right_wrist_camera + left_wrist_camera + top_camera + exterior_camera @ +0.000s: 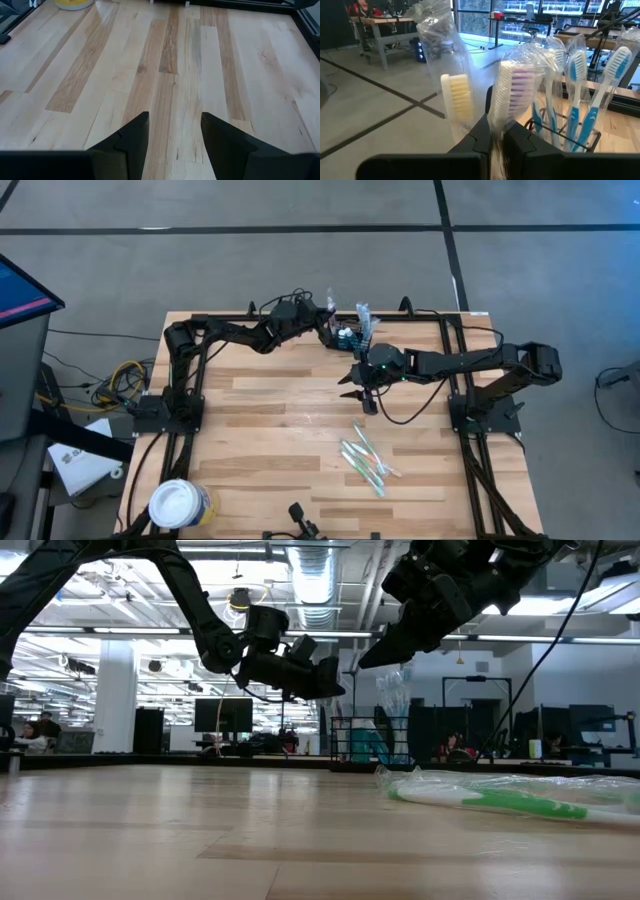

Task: Pick & Place toothbrushing station
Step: Put the purple toothbrush into the mesh organizer

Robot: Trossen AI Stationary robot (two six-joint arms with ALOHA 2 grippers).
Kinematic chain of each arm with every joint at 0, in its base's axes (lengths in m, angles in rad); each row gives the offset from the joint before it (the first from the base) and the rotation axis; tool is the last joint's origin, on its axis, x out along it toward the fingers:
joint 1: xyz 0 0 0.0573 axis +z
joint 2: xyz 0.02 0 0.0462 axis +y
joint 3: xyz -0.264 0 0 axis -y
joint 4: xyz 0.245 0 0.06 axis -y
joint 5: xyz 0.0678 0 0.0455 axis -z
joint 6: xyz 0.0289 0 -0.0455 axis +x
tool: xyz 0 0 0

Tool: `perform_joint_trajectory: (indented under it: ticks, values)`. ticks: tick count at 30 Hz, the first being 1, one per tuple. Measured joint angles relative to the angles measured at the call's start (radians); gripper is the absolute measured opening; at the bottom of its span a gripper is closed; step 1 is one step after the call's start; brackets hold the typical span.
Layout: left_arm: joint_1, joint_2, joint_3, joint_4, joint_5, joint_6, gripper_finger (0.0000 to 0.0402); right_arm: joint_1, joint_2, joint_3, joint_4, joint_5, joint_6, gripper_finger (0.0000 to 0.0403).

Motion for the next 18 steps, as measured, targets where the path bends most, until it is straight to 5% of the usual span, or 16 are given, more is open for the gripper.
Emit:
perform_joint_trajectory:
  ticks: [18]
  values:
    - [0.000,0.000,0.000,-0.047,0.002,-0.009,0.0088,0.000,0.000,0.000,0.000,0.000,0.000,0.0170]
